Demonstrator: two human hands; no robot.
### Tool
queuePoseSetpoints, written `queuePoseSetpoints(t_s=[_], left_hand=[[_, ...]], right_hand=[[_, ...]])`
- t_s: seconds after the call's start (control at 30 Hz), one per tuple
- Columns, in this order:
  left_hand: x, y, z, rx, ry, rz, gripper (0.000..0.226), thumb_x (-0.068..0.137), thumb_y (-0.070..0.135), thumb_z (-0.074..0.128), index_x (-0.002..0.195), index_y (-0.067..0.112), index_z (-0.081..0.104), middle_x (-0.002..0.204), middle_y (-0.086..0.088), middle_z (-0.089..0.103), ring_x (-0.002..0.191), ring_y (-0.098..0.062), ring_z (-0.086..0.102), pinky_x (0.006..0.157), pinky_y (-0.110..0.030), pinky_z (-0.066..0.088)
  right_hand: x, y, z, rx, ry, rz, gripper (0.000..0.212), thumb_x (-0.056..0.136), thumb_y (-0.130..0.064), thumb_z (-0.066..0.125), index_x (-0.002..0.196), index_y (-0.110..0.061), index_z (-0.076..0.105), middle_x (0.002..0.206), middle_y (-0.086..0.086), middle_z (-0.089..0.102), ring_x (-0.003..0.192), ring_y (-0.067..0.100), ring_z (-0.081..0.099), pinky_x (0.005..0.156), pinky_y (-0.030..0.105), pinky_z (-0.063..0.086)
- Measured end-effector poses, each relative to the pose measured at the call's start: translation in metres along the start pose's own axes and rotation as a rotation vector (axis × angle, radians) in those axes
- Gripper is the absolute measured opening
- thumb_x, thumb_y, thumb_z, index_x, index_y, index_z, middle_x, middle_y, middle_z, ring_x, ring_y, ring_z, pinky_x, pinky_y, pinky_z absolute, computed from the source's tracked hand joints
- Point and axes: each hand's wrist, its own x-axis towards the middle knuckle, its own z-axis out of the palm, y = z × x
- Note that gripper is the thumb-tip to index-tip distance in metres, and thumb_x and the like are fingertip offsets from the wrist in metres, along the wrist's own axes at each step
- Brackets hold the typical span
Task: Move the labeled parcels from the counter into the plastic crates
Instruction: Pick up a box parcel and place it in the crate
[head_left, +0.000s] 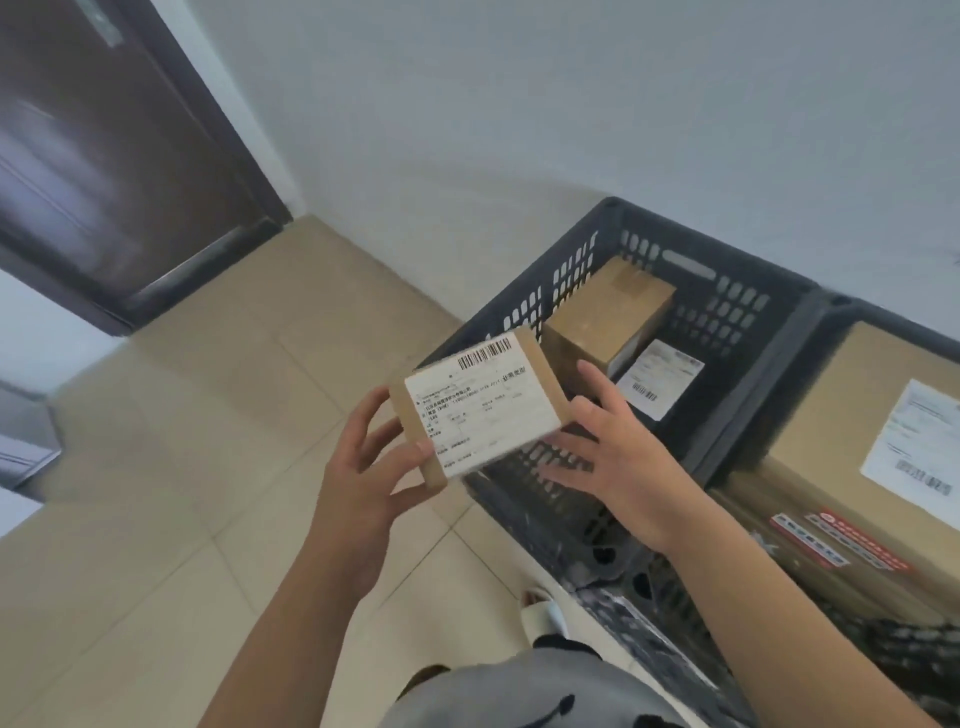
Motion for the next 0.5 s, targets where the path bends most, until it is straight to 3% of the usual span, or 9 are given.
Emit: queuePoseSetpoints(t_s=[0.07, 0.17, 0.23, 0.3, 0.4, 0.5], left_hand=[[0.027, 0.004, 0.005, -0.023, 0.062, 0.011, 0.075, 0.061, 0.035, 0.085, 0.131, 0.048, 0.060, 0.127, -0.002, 0.073, 0.117, -0.025, 0.070, 0.085, -0.046, 0.064], [0.070, 0.007, 0.017, -0.013, 0.027, 0.010, 0.064, 0.074, 0.026, 0.083, 0.129, 0.049, 0.060, 0.121, 0.002, 0.075, 0.112, -0.020, 0.073, 0.083, -0.042, 0.065], [0.099, 0.007, 0.027, 0.031, -0.077, 0.003, 0.058, 0.083, 0.020, 0.078, 0.129, 0.048, 0.059, 0.120, 0.003, 0.075, 0.110, -0.020, 0.073, 0.082, -0.039, 0.064], [0.127, 0.007, 0.039, 0.066, -0.154, -0.035, 0.059, 0.079, 0.024, 0.078, 0.130, 0.047, 0.058, 0.123, 0.003, 0.075, 0.112, -0.021, 0.073, 0.086, -0.042, 0.064], [0.166, 0.011, 0.054, 0.139, -0.297, -0.107, 0.063, 0.081, 0.028, 0.082, 0.134, 0.049, 0.056, 0.129, 0.006, 0.072, 0.120, -0.018, 0.069, 0.092, -0.047, 0.062], [0.206, 0.017, 0.062, 0.244, -0.560, -0.167, 0.065, 0.089, 0.034, 0.078, 0.146, 0.044, 0.048, 0.137, 0.009, 0.067, 0.128, -0.015, 0.063, 0.102, -0.050, 0.057]], right_hand=[[0.024, -0.004, 0.007, 0.102, 0.031, 0.038, 0.091, 0.070, -0.054, 0.091, 0.145, -0.049, 0.038, 0.137, -0.001, 0.065, 0.122, 0.027, 0.066, 0.084, 0.044, 0.063], [0.055, 0.003, 0.013, 0.288, 0.081, 0.061, 0.067, 0.073, -0.048, 0.087, 0.133, -0.026, 0.064, 0.128, 0.007, 0.072, 0.114, 0.026, 0.073, 0.085, 0.044, 0.063], [0.069, 0.009, 0.017, 0.391, 0.115, 0.028, 0.051, 0.072, -0.048, 0.086, 0.118, -0.029, 0.075, 0.123, 0.007, 0.076, 0.112, 0.024, 0.074, 0.088, 0.045, 0.062], [0.081, 0.010, 0.018, 0.484, 0.193, -0.010, 0.039, 0.076, -0.047, 0.084, 0.111, -0.032, 0.079, 0.122, 0.007, 0.076, 0.110, 0.024, 0.075, 0.087, 0.045, 0.062], [0.094, 0.006, 0.015, 0.615, 0.347, -0.041, 0.051, 0.076, -0.044, 0.084, 0.123, -0.027, 0.073, 0.121, 0.008, 0.077, 0.108, 0.025, 0.075, 0.084, 0.044, 0.063], [0.104, 0.002, 0.018, 0.724, 0.537, -0.040, 0.059, 0.077, -0.040, 0.081, 0.131, -0.022, 0.064, 0.116, 0.011, 0.078, 0.104, 0.027, 0.077, 0.080, 0.047, 0.064]])
